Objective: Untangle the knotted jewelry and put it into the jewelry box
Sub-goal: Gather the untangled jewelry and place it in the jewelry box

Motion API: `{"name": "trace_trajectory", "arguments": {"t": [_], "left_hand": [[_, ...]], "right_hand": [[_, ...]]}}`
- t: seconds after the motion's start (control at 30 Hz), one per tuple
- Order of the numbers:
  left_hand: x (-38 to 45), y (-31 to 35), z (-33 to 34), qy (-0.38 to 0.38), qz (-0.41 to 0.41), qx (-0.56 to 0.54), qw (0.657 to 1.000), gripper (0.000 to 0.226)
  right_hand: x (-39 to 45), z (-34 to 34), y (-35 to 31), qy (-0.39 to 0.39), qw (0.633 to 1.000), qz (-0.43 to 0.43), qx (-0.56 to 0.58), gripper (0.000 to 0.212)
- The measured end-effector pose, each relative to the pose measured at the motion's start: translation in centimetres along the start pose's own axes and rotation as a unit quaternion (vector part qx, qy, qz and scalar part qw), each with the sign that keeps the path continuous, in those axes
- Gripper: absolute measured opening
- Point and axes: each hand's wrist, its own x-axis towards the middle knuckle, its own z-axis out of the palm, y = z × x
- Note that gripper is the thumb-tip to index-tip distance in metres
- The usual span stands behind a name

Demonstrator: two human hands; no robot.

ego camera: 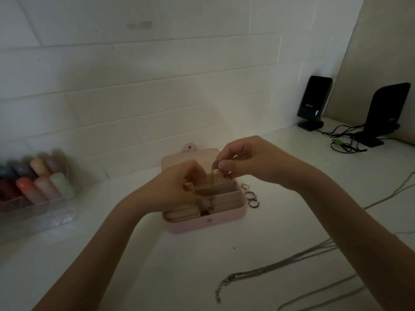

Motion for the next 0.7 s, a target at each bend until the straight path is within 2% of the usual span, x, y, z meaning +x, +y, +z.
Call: {"name": "trace_trajectory", "arguments": {"t": [0.1,0.17,0.37,0.47,0.7], "left_hand": [[0.1,0.8,0.9,-0.02,-0.015,-0.205,0.978,0.048],[0.2,1.1,1.6,-0.011,-0.018,-0.245,0.969,0.042],[0.1,0.4,1.1,0.023,-0.023,-0.133,0.991,0.018],[0.1,0.5,1.3,0.034,-0.02,-0.071,0.997,0.01],[-0.3,0.9,2.3,0.01,0.052,0.106,0.993,0.007]], "right_hand": [[0.1,0.5,0.3,-0.006,1.0,0.012,0.014,0.007],[0.0,0.7,0.6,-0.018,0.999,0.026,0.023,0.008],[0.2,0.0,2.0,-0.071,0.989,0.059,-0.114,0.002],[0.4,0.3,2.4,-0.092,0.98,0.061,-0.164,0.009],[0.3,0.9,2.5,-0.106,0.96,0.071,-0.248,0.02]]}}
